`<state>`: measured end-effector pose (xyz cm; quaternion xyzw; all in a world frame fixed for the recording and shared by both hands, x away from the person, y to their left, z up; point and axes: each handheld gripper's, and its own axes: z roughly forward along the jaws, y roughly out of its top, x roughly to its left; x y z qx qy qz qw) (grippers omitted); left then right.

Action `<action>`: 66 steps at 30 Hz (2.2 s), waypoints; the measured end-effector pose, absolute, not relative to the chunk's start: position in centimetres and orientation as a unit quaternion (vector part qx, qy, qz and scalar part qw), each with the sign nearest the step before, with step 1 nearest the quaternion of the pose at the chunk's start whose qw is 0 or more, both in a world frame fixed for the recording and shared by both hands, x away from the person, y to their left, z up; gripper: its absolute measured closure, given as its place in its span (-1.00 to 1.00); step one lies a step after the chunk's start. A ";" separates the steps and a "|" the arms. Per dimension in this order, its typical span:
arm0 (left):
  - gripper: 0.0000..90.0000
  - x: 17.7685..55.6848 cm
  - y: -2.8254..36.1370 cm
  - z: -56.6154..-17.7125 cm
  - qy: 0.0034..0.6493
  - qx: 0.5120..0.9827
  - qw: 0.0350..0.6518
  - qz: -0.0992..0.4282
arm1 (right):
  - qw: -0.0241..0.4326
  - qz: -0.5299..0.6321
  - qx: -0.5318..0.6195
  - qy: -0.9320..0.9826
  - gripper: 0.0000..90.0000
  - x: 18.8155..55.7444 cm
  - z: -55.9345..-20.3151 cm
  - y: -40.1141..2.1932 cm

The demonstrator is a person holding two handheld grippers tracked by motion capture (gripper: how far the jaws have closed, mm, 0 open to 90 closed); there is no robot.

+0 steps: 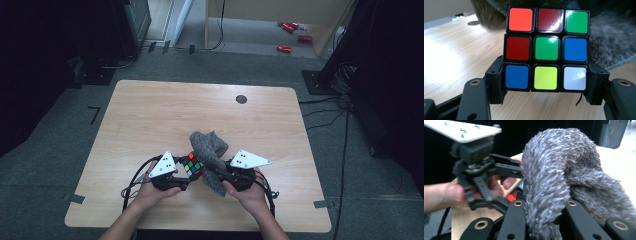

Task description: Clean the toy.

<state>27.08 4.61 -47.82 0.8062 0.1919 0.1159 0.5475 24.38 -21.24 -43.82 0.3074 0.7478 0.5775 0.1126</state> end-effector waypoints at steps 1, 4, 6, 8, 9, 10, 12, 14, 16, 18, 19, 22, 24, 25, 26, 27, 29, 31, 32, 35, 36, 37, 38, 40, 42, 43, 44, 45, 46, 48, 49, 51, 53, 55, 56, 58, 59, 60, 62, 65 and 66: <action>-0.22 27.0 4.6 -47.8 0.190 0.805 0.550 0.115 | 0.108 0.579 0.316 0.744 0.80 24.6 -44.0 -21.4; -0.22 27.0 4.7 -47.7 0.186 0.805 0.552 0.115 | 0.091 0.578 0.336 0.738 0.80 25.1 -44.4 -22.0; -0.22 27.1 4.7 -47.7 0.187 0.803 0.555 0.110 | 0.088 0.578 0.337 0.737 0.80 25.1 -44.3 -22.1; -0.22 27.1 4.6 -47.7 0.185 0.803 0.556 0.110 | 0.086 0.582 0.337 0.735 0.81 25.0 -44.0 -22.0; -0.22 27.0 4.6 -47.7 0.183 0.803 0.556 0.110 | 0.082 0.585 0.335 0.734 0.81 24.9 -43.8 -21.9; -0.22 26.9 4.5 -47.7 0.180 0.805 0.555 0.111 | 0.079 0.589 0.333 0.732 0.81 24.7 -43.6 -21.7; -0.22 26.8 4.3 -47.7 0.177 0.807 0.551 0.116 | 0.073 0.595 0.332 0.729 0.81 24.5 -43.3 -21.4; -0.22 26.7 4.3 -47.6 0.176 0.808 0.550 0.121 | 0.072 0.596 0.336 0.726 0.80 24.5 -43.3 -21.2; -0.22 26.6 4.4 -47.5 0.174 0.806 0.552 0.123 | 0.073 0.595 0.341 0.724 0.80 24.7 -43.5 -21.3; -0.22 26.6 4.5 -47.4 0.177 0.803 0.557 0.120 | 0.079 0.589 0.358 0.721 0.80 25.0 -43.9 -21.7; -0.22 26.7 4.6 -47.4 0.179 0.802 0.557 0.119 | 0.074 0.587 0.367 0.717 0.80 25.2 -44.1 -21.9; -0.22 26.7 4.3 -47.6 0.182 0.809 0.545 0.121 | 0.074 0.581 0.371 0.720 0.80 25.1 -44.0 -21.8; -0.22 26.6 3.9 -47.8 0.179 0.817 0.534 0.125 | 0.074 0.583 0.357 0.726 0.80 24.6 -43.6 -21.2; -0.22 26.6 3.8 -47.9 0.178 0.818 0.533 0.125 | 0.077 0.584 0.350 0.729 0.80 24.4 -43.3 -20.8; -0.22 26.5 3.8 -47.9 0.176 0.817 0.535 0.125 | 0.078 0.584 0.348 0.729 0.80 24.3 -43.1 -20.7; -0.22 26.5 3.8 -47.8 0.175 0.815 0.538 0.125 | 0.081 0.585 0.347 0.729 0.79 24.3 -43.0 -20.6; -0.22 26.4 4.0 -47.6 0.172 0.811 0.546 0.121 | 0.074 0.590 0.352 0.722 0.79 24.5 -43.1 -20.9; -0.22 26.5 4.1 -47.5 0.174 0.809 0.549 0.119 | 0.074 0.587 0.370 0.716 0.79 25.0 -43.7 -21.5; -0.22 26.5 4.2 -47.5 0.176 0.809 0.548 0.120 | 0.071 0.586 0.378 0.714 0.79 25.1 -43.9 -21.7; -0.22 26.7 4.2 -47.6 0.186 0.809 0.545 0.115 | 0.077 0.580 0.381 0.716 0.79 24.9 -44.0 -21.5; -0.22 26.8 4.1 -47.7 0.190 0.809 0.545 0.113 | 0.081 0.582 0.375 0.718 0.79 24.7 -43.8 -21.3; -0.22 26.8 4.1 -47.7 0.191 0.809 0.544 0.113 | 0.085 0.585 0.366 0.719 0.79 24.4 -43.4 -21.0; -0.22 26.8 4.0 -47.7 0.191 0.809 0.543 0.114 | 0.087 0.587 0.361 0.720 0.79 24.2 -43.2 -20.8; -0.22 26.7 3.9 -47.6 0.187 0.810 0.543 0.117 | 0.098 0.586 0.351 0.724 0.79 23.9 -42.8 -20.4; -0.22 26.5 4.0 -47.5 0.182 0.808 0.548 0.118 | 0.108 0.586 0.353 0.722 0.79 23.9 -42.8 -20.3; -0.22 26.5 4.1 -47.4 0.180 0.806 0.551 0.119 | 0.106 0.585 0.358 0.720 0.79 24.1 -42.9 -20.5; -0.22 26.5 4.2 -47.3 0.182 0.804 0.554 0.118 | 0.107 0.582 0.364 0.719 0.79 24.3 -43.1 -20.7; -0.22 26.5 4.3 -47.3 0.183 0.803 0.555 0.117 | 0.109 0.580 0.374 0.716 0.79 24.5 -43.4 -20.9; -0.22 26.6 4.4 -47.3 0.185 0.802 0.556 0.115 | 0.107 0.576 0.384 0.713 0.79 24.7 -43.7 -21.2; -0.22 26.7 4.4 -47.4 0.188 0.803 0.555 0.114 | 0.104 0.573 0.393 0.712 0.79 24.8 -43.9 -21.4; -0.22 26.8 4.3 -47.4 0.188 0.804 0.553 0.113 | 0.105 0.573 0.391 0.713 0.80 24.6 -43.8 -21.3; -0.22 26.7 4.1 -47.6 0.187 0.808 0.547 0.113 | 0.106 0.580 0.374 0.716 0.79 24.2 -43.3 -20.8; -0.22 26.6 3.9 -47.6 0.183 0.809 0.546 0.114 | 0.104 0.590 0.361 0.715 0.79 23.8 -42.8 -20.3; -0.22 26.5 4.0 -47.5 0.181 0.808 0.549 0.116 | 0.108 0.590 0.359 0.715 0.79 23.7 -42.7 -20.1; -0.22 26.5 4.1 -47.4 0.179 0.805 0.553 0.115 | 0.103 0.593 0.362 0.711 0.79 23.9 -42.8 -20.3; -0.22 26.6 4.4 -47.3 0.184 0.799 0.562 0.112 | 0.104 0.588 0.378 0.707 0.79 24.3 -43.3 -20.7; -0.22 26.6 4.5 -47.2 0.186 0.798 0.563 0.110 | 0.103 0.586 0.387 0.705 0.79 24.5 -43.6 -21.0; -0.22 26.7 4.5 -47.2 0.188 0.797 0.564 0.109 | 0.101 0.584 0.395 0.703 0.80 24.7 -43.8 -21.3; -0.22 26.7 4.5 -47.3 0.189 0.797 0.563 0.107 | 0.099 0.584 0.397 0.701 0.80 24.5 -43.7 -21.3; -0.22 26.6 4.1 -47.5 0.183 0.802 0.557 0.109 | 0.104 0.591 0.377 0.705 0.79 23.9 -42.9 -20.5; -0.22 26.5 4.0 -47.4 0.181 0.802 0.558 0.110 | 0.110 0.591 0.372 0.707 0.79 23.7 -42.7 -20.2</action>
